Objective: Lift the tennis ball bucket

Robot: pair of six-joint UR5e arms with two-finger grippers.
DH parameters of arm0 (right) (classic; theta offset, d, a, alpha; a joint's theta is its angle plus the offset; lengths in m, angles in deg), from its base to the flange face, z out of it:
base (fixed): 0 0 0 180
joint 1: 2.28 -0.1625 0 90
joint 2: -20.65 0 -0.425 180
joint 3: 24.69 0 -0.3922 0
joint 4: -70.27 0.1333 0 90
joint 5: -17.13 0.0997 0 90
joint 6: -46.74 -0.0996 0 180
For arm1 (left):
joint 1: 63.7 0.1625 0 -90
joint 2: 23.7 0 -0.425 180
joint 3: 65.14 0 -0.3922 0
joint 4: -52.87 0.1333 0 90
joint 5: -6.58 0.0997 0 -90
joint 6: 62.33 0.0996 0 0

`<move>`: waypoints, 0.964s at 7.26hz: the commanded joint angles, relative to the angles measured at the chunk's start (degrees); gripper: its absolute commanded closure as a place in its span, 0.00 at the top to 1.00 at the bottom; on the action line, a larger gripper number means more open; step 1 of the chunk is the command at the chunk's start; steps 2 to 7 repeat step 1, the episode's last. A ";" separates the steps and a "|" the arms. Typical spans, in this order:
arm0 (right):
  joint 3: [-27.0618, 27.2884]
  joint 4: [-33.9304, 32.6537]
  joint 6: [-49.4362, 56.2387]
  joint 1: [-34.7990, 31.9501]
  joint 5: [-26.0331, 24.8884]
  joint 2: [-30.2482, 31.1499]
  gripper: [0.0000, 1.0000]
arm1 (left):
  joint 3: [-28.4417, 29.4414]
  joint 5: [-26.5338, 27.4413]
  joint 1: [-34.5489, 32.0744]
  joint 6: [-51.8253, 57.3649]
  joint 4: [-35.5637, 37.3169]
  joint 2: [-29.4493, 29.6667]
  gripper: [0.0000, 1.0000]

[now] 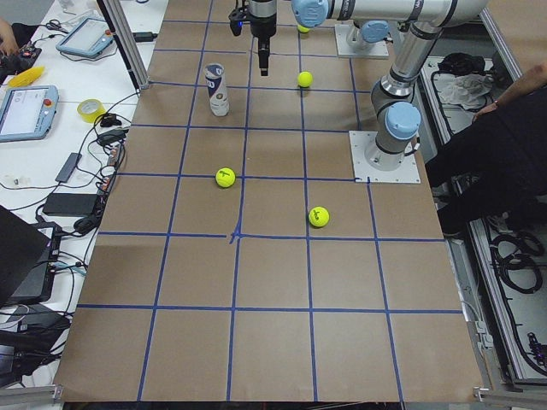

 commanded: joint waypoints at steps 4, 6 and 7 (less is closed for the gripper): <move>0.03 0.00 0.06 0.00 0.00 0.02 1.00 | -0.23 0.06 0.21 0.57 0.14 -0.13 1.00; 0.03 0.00 0.06 0.00 0.00 0.02 1.00 | -0.23 0.06 0.21 0.57 0.14 -0.13 1.00; 0.03 0.00 0.06 0.00 0.00 0.02 1.00 | -0.23 0.06 0.21 0.57 0.14 -0.13 1.00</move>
